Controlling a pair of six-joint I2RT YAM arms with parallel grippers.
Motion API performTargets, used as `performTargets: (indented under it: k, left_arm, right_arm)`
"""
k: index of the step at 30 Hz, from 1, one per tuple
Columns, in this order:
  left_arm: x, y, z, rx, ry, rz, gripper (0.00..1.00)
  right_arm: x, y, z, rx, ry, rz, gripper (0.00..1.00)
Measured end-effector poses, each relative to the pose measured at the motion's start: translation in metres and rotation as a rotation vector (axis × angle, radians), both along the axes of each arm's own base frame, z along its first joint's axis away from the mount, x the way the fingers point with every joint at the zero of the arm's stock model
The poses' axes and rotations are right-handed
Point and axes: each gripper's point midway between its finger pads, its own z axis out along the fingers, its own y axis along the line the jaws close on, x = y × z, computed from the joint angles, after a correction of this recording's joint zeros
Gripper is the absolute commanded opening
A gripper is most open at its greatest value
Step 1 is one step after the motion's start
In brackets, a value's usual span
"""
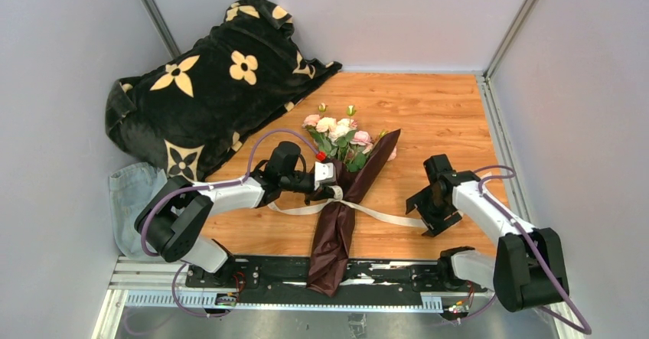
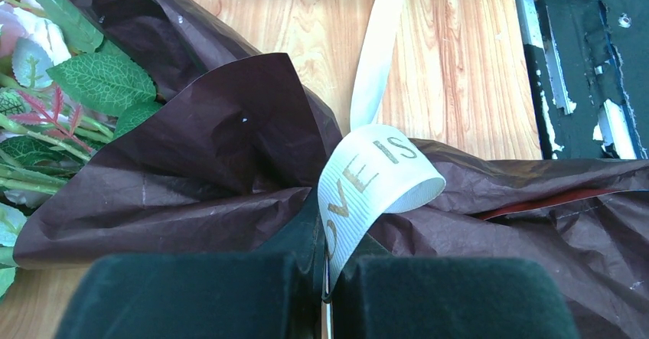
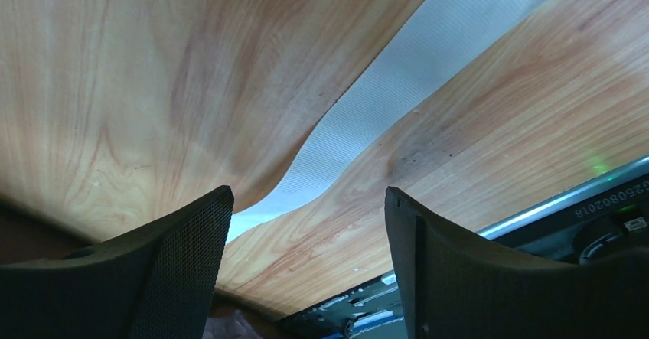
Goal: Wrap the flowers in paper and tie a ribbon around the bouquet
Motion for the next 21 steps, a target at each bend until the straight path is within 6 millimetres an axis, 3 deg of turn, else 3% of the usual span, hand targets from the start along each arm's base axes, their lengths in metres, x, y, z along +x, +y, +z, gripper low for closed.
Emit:
performTargets:
  k: [2, 7, 12, 15, 21]
  left_arm:
    - [0.000, 0.000, 0.000, -0.001, 0.000, -0.001, 0.00]
    - [0.000, 0.000, 0.000, -0.002, 0.000, -0.002, 0.00]
    - [0.000, 0.000, 0.001, -0.003, -0.001, -0.003, 0.00]
    - [-0.001, -0.001, 0.001, -0.006, -0.002, -0.006, 0.00]
    - [-0.001, -0.001, 0.002, -0.008, -0.003, -0.009, 0.00]
  right_arm:
    - [0.000, 0.002, -0.002, -0.012, 0.005, -0.003, 0.77]
    - [0.011, 0.003, -0.007, -0.027, -0.016, -0.048, 0.61]
    - [0.016, 0.002, -0.011, -0.045, 0.023, -0.049, 0.32]
    - [0.026, 0.005, -0.011, -0.041, 0.014, -0.037, 0.02]
    - [0.048, 0.006, -0.008, -0.043, -0.083, 0.036, 0.00]
